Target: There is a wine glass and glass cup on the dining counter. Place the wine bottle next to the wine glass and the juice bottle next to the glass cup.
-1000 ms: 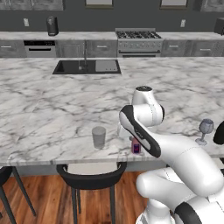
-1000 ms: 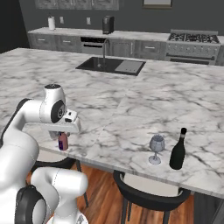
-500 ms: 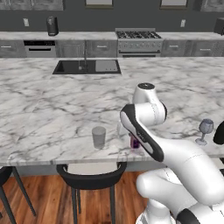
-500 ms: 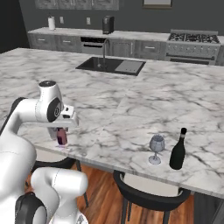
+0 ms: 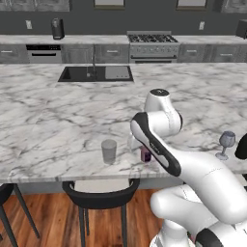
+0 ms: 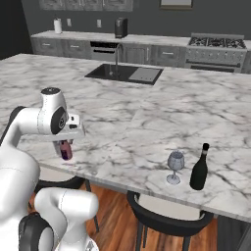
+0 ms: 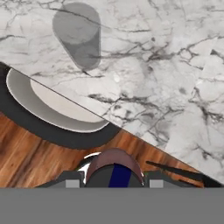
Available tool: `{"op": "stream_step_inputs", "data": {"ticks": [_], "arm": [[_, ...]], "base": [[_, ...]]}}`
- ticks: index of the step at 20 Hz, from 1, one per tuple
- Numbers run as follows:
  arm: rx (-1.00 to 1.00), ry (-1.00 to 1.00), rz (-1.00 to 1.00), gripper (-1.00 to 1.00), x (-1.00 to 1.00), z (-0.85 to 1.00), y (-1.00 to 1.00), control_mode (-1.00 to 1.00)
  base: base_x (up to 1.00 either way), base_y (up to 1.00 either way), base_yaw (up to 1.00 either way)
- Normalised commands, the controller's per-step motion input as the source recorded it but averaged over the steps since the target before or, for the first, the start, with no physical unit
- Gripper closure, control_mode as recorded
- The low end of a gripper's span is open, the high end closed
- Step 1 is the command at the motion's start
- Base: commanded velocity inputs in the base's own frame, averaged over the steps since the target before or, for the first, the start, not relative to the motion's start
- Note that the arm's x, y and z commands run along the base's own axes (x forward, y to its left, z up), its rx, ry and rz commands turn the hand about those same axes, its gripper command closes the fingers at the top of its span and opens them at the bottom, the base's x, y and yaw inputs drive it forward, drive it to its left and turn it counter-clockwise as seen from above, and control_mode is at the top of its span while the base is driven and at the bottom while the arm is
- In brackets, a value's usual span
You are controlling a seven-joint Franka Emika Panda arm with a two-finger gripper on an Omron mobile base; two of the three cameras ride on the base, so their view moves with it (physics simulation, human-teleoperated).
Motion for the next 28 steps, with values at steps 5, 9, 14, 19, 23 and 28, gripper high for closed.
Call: {"op": "stream_step_inputs", "data": {"ticks": [5, 9, 14, 19, 23, 28], "arm": [[0.00, -0.17, 0.15, 1.00, 0.10, -0.10, 0.21, -1.00], [0.00, -0.32, 0.15, 1.00, 0.15, -0.19, 0.18, -1.00], [0.00, -0.26, 0.08, 1.00, 0.24, -0.23, 0.15, -1.00], [0.00, -0.05, 0.04, 1.00, 0.26, -0.15, 0.00, -1.00], [0.00, 0.04, 0.06, 1.00, 0.24, -0.07, 0.00, -1.00], [0.00, 0.17, 0.03, 1.00, 0.23, 0.00, 0.00, -1.00]], "base": [[0.00, 0.00, 0.00], [0.00, 0.00, 0.00], [0.00, 0.00, 0.00], [0.00, 0.00, 0.00], [0.00, 0.00, 0.00], [0.00, 0.00, 0.00]]}}
